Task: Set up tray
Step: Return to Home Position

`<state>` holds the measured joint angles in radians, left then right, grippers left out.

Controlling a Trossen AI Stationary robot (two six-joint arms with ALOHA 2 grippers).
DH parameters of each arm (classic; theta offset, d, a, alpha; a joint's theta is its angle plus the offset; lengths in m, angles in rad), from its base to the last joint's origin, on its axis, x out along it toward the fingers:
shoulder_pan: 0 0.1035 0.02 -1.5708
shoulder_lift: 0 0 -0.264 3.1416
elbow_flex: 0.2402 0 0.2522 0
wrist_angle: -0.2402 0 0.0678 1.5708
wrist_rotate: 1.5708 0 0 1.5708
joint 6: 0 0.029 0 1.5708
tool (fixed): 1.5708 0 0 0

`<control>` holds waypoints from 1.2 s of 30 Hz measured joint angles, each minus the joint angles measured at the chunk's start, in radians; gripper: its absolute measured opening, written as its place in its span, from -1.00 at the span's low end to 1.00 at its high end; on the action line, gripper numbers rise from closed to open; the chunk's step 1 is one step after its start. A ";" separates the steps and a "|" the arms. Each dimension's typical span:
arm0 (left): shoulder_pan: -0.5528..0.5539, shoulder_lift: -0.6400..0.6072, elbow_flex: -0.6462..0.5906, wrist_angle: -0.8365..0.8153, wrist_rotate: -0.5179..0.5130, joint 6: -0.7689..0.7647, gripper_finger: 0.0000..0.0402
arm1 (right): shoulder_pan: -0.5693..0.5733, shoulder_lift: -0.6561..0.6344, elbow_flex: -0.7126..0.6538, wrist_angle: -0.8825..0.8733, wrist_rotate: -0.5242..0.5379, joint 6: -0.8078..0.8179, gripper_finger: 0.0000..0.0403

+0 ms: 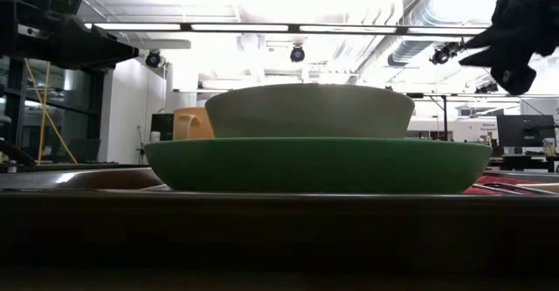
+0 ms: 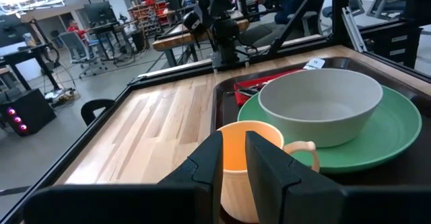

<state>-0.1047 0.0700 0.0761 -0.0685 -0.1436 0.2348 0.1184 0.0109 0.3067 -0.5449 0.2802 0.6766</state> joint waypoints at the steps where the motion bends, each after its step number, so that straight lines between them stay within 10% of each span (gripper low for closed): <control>1: 0.000 0.000 0.000 0.000 0.000 0.000 -0.52 | 0.000 0.000 -0.009 0.003 -0.001 0.003 -0.51; 36: 0.000 0.000 -0.001 0.019 0.077 0.188 -0.52 | 0.000 0.001 -0.216 0.313 -0.088 -0.187 -0.51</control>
<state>-0.1051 0.0696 0.0753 -0.0494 -0.0667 0.4225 0.1181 0.0120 0.0906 -0.2320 0.1919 0.4893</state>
